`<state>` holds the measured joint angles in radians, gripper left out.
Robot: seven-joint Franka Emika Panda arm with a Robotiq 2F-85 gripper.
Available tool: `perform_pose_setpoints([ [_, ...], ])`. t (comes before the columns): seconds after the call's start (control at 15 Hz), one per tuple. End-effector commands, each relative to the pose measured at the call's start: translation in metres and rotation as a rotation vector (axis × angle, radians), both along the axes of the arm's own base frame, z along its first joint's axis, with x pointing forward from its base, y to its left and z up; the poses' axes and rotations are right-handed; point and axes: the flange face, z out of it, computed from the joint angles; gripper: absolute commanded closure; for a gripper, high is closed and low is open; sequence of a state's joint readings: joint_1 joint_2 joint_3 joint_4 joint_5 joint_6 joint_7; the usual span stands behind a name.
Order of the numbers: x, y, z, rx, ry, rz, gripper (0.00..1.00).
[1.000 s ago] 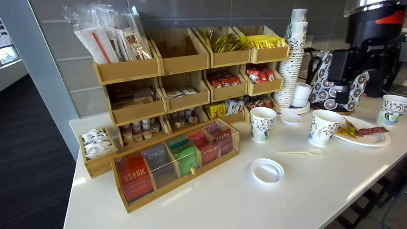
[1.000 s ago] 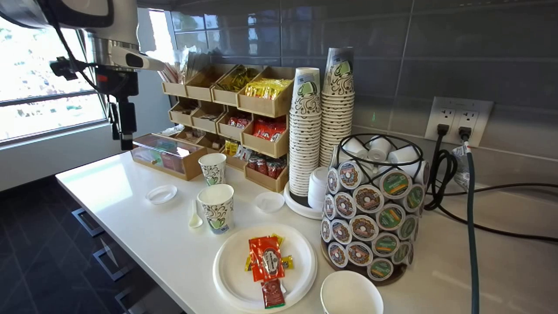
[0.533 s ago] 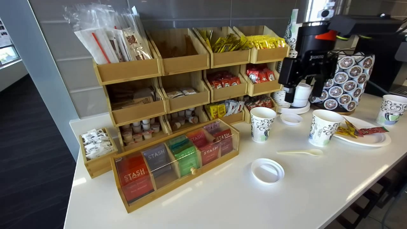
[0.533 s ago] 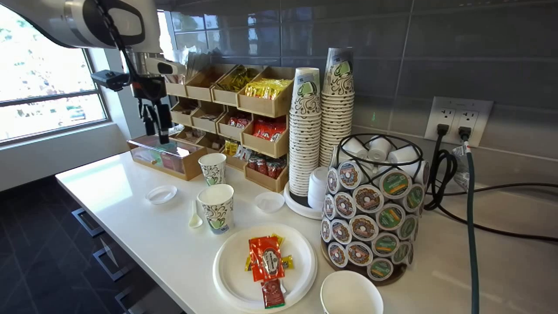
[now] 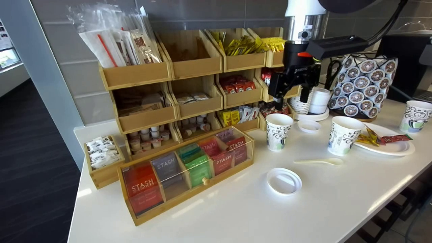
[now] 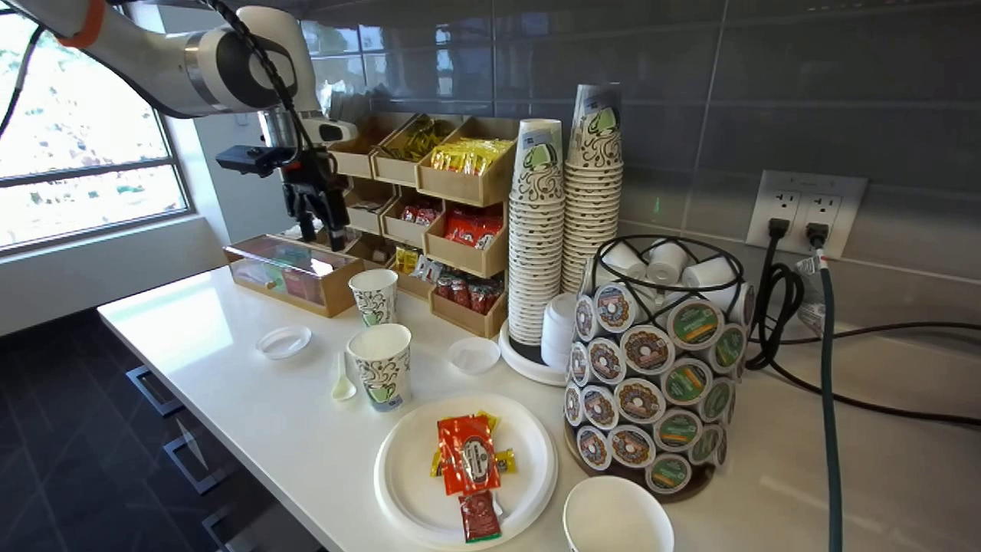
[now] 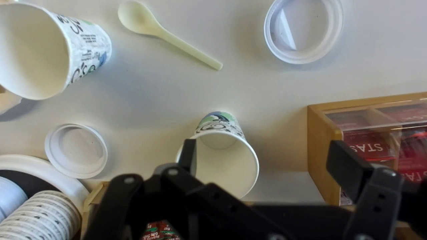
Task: Pick up the paper cup on the left and move it to the right
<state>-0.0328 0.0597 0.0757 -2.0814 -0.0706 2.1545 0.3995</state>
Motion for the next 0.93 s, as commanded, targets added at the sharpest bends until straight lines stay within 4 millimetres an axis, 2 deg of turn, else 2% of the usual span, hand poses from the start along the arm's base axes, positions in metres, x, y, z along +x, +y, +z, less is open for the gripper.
perform_pose_setpoints([
  [0.0, 0.003, 0.0, -0.002, 0.0, 0.0, 0.001, 0.0],
  [0.67, 0.007, 0.001, -0.002, -0.002, -0.002, 0.004, 0.0],
  [0.87, 0.014, 0.006, -0.013, -0.003, 0.009, 0.014, 0.0],
])
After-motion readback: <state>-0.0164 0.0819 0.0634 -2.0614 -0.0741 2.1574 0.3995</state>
